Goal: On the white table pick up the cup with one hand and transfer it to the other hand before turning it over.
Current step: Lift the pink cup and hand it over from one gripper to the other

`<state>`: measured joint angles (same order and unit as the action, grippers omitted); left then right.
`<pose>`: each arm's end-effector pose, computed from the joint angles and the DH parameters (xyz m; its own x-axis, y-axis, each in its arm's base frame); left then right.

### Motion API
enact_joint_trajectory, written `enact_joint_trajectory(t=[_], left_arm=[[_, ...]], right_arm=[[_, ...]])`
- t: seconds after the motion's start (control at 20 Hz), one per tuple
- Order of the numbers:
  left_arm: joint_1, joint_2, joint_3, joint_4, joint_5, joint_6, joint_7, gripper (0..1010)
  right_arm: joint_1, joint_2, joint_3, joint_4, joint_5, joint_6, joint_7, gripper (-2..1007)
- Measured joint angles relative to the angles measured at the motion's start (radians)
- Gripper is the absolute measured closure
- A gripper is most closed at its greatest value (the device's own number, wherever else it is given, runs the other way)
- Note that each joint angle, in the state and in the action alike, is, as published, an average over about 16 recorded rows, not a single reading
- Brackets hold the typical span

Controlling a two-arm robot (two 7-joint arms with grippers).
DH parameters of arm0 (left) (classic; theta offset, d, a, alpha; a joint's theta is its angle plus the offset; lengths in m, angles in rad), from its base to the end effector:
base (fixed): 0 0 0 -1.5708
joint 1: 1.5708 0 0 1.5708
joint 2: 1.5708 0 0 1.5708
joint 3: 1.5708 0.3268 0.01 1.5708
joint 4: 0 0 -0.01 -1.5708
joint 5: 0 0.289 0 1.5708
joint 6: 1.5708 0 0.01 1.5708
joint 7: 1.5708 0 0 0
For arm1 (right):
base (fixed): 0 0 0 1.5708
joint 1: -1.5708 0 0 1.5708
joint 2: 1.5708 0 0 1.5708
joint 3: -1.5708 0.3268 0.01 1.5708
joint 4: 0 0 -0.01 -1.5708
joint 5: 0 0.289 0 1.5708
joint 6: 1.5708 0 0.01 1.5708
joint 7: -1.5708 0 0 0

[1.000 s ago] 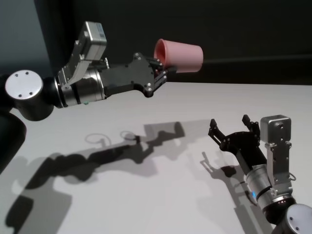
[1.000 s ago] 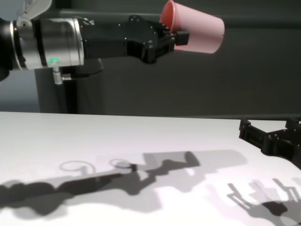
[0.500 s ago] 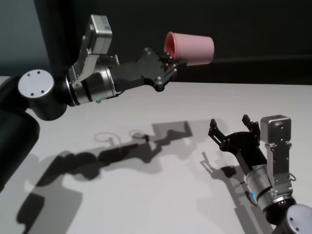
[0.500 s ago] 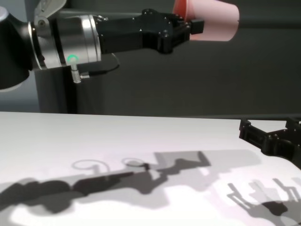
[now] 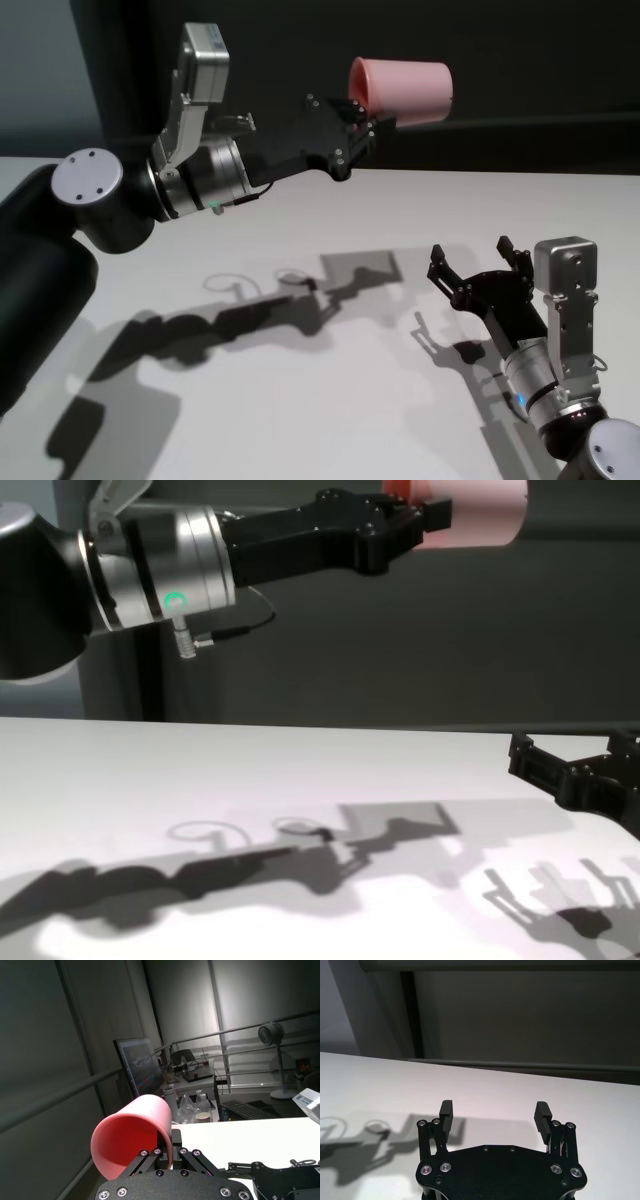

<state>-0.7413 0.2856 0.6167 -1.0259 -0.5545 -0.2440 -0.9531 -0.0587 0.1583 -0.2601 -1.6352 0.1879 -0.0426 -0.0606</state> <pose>0.5028 -0.0064 -0.2324 0.9344 0.2794 0.2211 -0.2612 0.9592 -0.1081 0.2790 0.0284 -0.3426 0.2028 -0.9779 -0.0508 0.9792 0.2028 0.0060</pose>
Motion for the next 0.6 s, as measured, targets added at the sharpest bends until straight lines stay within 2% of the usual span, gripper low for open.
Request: enact_joint_trajectory(t=[0.6], left_arm=[[0.007,-0.024,0.005,0.005,-0.036,0.017,0.0,958]], right_arm=[[0.0,0.0,0.0,0.0,0.0,0.0,0.0,5]])
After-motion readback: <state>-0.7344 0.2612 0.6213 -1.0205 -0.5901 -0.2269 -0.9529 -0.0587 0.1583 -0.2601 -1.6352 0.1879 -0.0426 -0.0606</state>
